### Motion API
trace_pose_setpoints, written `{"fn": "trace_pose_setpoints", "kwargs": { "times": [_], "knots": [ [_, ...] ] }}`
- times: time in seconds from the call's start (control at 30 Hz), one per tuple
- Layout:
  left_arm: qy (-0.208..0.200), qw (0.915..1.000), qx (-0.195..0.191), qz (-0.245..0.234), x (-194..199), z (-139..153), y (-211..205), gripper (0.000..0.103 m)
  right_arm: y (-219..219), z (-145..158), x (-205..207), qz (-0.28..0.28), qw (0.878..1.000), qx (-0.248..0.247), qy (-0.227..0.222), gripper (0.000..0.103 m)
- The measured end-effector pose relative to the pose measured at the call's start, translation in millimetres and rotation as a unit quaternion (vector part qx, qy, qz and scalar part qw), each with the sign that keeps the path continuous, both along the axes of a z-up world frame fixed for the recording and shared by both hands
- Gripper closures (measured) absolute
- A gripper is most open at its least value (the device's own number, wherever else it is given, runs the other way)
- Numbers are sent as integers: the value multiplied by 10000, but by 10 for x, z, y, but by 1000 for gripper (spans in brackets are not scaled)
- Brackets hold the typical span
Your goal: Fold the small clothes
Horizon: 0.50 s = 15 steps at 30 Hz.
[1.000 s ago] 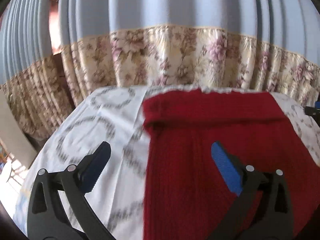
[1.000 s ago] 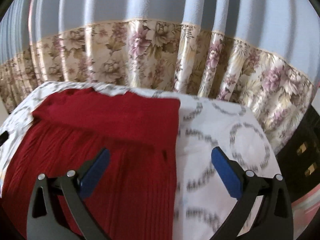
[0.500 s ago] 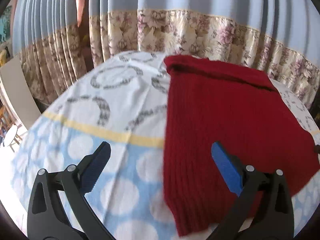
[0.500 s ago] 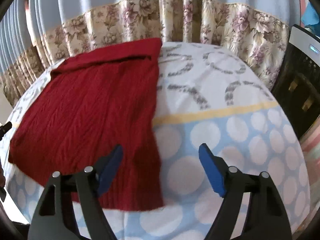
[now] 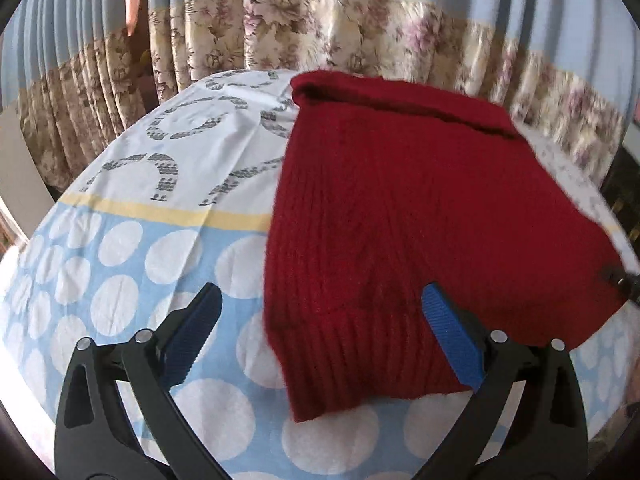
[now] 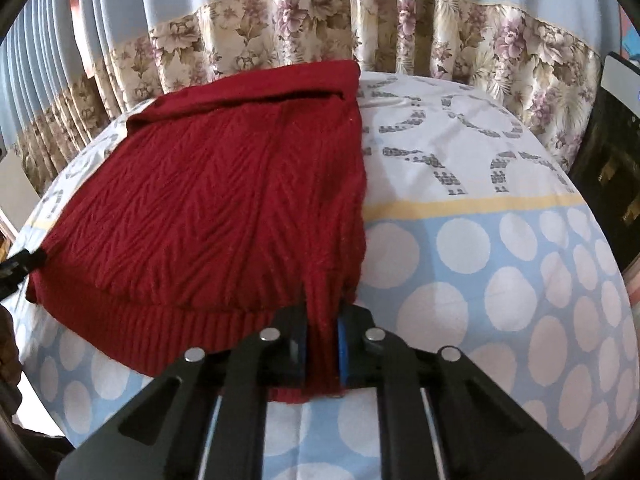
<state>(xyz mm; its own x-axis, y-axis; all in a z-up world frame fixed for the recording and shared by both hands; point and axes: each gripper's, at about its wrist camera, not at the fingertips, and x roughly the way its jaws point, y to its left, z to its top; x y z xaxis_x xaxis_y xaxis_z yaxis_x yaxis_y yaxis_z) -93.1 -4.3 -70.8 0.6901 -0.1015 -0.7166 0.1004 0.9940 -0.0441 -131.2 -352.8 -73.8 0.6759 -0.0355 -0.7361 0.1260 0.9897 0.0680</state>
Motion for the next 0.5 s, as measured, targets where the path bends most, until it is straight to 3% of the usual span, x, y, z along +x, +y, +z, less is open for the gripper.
{"fn": "trace_pose_setpoints", "kwargs": {
  "times": [0.1, 0.17, 0.23, 0.3, 0.5],
  "knots": [
    [363, 9992, -17, -178, 41, -69, -70, 26, -36, -5, -20, -28, 9999, 117, -41, 92],
    [329, 9993, -34, -188, 6, -63, -95, 36, -47, 6, -29, -15, 9998, 173, -79, 92],
    [319, 9984, -225, -413, -20, -29, -138, 68, -60, 6, -20, -3, 9997, 205, -98, 92],
    [247, 9977, -354, -516, -51, -2, -159, 84, -66, 9, -24, 12, 9996, 249, -123, 92],
    [81, 9975, -523, -458, -74, 118, -133, 87, -111, 138, -53, 44, 9987, 380, -341, 93]
  ]
}}
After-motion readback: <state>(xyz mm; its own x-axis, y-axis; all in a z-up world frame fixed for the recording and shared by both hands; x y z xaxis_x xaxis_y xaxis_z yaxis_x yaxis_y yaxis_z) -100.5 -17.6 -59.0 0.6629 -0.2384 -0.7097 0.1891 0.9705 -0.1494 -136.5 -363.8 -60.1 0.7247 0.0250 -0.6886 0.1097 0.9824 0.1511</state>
